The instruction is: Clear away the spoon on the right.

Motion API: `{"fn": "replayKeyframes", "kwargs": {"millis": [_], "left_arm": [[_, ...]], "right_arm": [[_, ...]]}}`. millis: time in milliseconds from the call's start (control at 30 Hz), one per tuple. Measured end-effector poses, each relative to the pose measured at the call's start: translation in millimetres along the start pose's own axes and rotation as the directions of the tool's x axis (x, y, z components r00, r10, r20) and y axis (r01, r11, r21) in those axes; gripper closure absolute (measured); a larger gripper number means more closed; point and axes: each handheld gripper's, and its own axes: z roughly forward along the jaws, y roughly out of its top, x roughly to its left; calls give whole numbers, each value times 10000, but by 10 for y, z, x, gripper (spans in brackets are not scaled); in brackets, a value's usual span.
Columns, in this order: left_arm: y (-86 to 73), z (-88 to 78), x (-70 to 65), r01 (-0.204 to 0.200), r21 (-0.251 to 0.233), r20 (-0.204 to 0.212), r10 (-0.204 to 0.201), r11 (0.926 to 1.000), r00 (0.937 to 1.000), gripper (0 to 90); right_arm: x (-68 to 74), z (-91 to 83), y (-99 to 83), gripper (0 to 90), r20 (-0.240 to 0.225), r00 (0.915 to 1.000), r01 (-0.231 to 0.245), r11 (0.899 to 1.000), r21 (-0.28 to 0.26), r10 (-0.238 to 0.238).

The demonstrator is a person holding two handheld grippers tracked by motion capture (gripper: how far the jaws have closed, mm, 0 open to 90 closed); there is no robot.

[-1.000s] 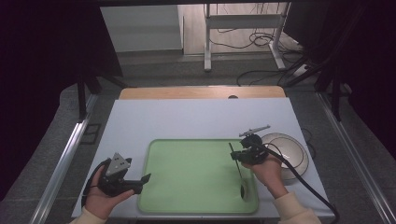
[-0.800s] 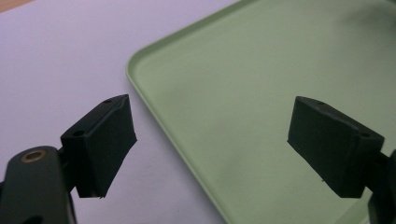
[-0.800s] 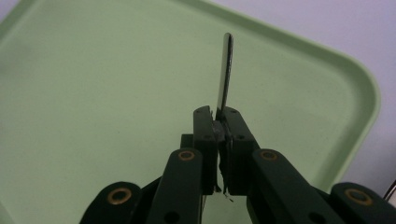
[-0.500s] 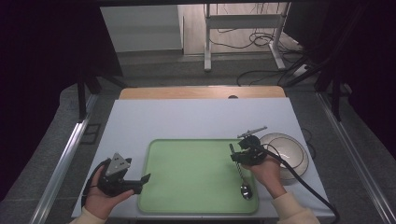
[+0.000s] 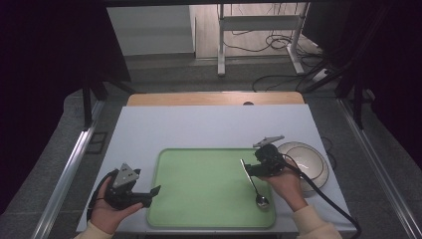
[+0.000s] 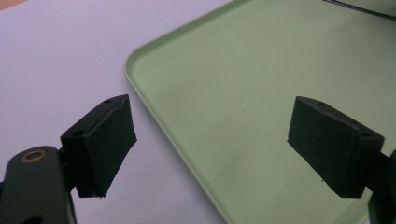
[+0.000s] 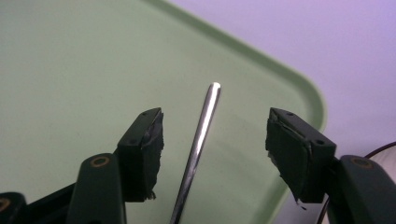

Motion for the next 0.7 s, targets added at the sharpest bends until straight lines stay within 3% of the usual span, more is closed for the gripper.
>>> {"fn": "replayKeyframes", "kwargs": {"millis": [133,367,533,700], "left_arm": [[2,-4,3,22,-46,-9,-22,10000,10000,148],[33,16,14,34,-69,30,-33,10000,10000,148],[58,47,17,38,-75,141,-37,10000,9999,148],[26,21,67,223,-122,27,-222,9997,9997,148]], "right_arm": [[-2,-44,10,306,-203,9998,-25,9988,-479,15],[5,-126,17,257,-549,9969,479,9873,-1514,-568],[-7,-173,13,247,-739,9942,648,9835,-1689,-782],[-44,-219,5,244,-989,9933,392,9798,-1963,-595]]}}
